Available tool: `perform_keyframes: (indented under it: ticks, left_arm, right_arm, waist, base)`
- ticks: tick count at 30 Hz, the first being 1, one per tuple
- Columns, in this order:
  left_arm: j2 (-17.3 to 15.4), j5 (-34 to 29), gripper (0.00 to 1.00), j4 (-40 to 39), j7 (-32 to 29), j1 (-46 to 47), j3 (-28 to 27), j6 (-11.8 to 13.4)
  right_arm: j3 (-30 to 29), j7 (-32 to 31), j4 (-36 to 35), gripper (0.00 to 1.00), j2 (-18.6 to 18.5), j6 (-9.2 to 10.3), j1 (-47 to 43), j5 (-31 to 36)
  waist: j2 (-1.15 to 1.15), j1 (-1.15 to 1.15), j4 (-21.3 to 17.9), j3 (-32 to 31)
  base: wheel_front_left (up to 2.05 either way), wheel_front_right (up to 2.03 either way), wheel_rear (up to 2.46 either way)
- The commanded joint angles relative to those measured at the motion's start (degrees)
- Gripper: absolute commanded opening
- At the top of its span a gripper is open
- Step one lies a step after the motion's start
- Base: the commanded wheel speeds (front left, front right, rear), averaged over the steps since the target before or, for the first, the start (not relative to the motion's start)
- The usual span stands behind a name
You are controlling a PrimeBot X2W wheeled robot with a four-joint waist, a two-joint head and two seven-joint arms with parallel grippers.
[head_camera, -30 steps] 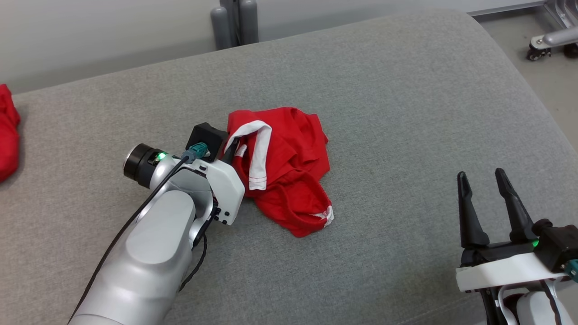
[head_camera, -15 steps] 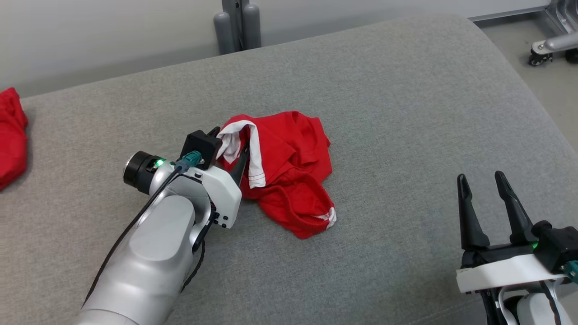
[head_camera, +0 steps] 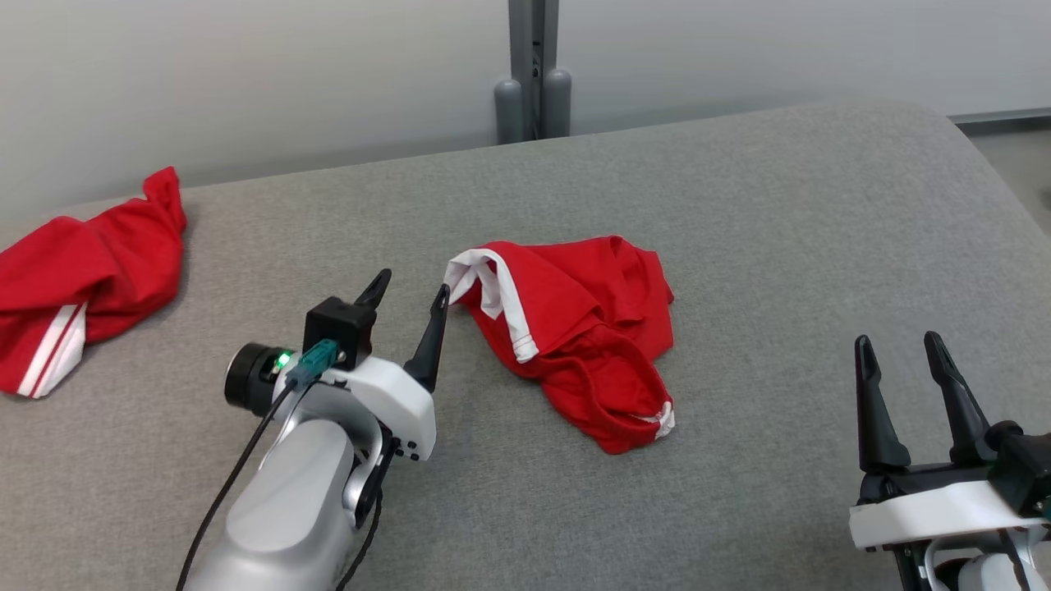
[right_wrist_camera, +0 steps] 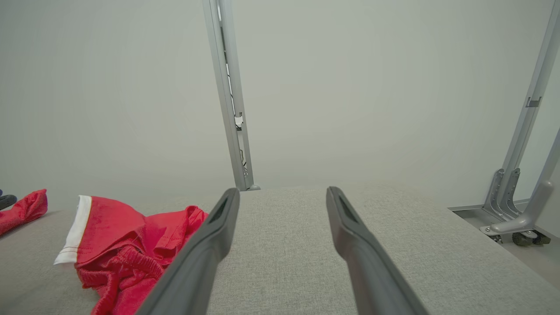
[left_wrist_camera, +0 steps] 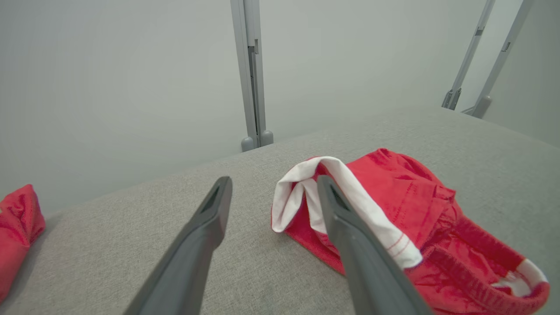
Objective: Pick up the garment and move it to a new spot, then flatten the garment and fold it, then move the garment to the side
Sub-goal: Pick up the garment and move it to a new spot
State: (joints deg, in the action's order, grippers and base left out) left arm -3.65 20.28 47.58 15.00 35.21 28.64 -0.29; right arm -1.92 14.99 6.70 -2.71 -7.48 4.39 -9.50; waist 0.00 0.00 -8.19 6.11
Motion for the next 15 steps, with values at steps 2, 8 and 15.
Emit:
perform_keyframes:
  ticks: [2, 8, 15]
  left_arm:
    - [-1.1, 0.0, 1.00, -6.7, 0.2, -5.8, -2.8, 1.8]
    - [-1.8, -1.2, 1.00, -17.1, 0.2, -14.5, -7.3, 3.9]
    - [-1.3, -3.2, 1.00, -27.6, 0.2, -24.8, -13.0, 5.2]
  right_arm:
    - [-0.4, 0.3, -0.3, 1.00, -0.3, -0.03, -1.0, 0.8]
    - [-0.4, 0.3, -0.7, 1.00, -0.3, -0.03, -1.5, 0.9]
    - [0.4, 0.3, -0.5, 1.00, -0.3, -0.03, -2.3, 0.2]
  waist:
    - [0.00, 0.00, 2.8, -2.1]
    - [0.00, 0.00, 4.5, -3.0]
    - [0.00, 0.00, 5.7, -3.8]
  base:
    - [0.00, 0.00, 0.00]
    - [0.00, 0.00, 0.00]
    - [0.00, 0.00, 0.00]
